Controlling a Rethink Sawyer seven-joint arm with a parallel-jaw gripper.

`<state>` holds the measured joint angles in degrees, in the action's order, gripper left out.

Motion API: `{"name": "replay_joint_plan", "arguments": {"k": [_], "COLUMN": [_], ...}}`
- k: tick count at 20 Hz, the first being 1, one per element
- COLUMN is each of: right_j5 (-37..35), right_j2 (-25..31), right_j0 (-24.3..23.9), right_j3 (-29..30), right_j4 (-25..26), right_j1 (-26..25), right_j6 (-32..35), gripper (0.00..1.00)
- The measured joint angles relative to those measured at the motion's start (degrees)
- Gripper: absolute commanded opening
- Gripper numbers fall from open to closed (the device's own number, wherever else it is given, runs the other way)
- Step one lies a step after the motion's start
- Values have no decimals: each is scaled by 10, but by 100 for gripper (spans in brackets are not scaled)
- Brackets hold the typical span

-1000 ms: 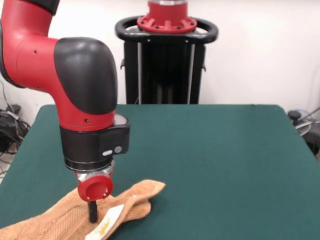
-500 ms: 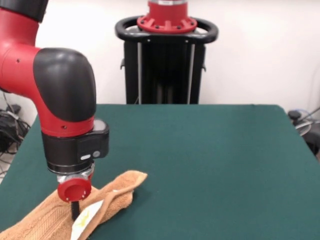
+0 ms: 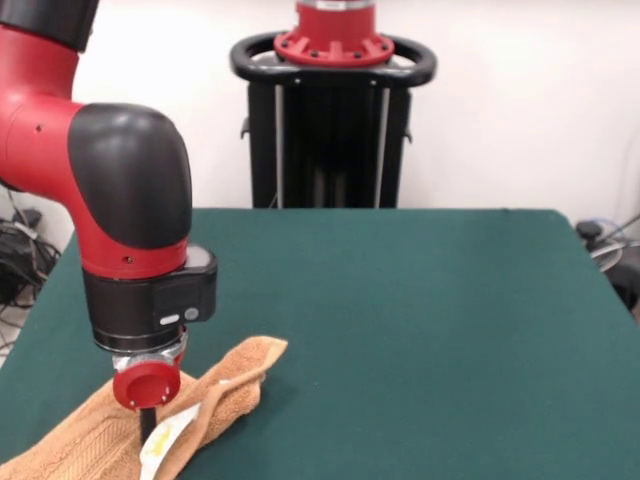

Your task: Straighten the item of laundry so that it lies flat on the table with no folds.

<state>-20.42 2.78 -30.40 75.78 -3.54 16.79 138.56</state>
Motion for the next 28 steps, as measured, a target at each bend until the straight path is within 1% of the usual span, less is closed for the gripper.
{"name": "replay_joint_plan", "arguments": {"k": [5, 6, 24, 28], "right_j5": [2, 2, 8, 3], "right_j2": [4, 4, 6, 28], "right_j0": [-3, -3, -2, -20], "right_j3": [0, 0, -18, -28], "right_j4": [0, 0, 0, 0], "right_j1": [-1, -1, -11, -18], "right_j6": [0, 0, 0, 0], "gripper": [0, 100, 100, 100]}}
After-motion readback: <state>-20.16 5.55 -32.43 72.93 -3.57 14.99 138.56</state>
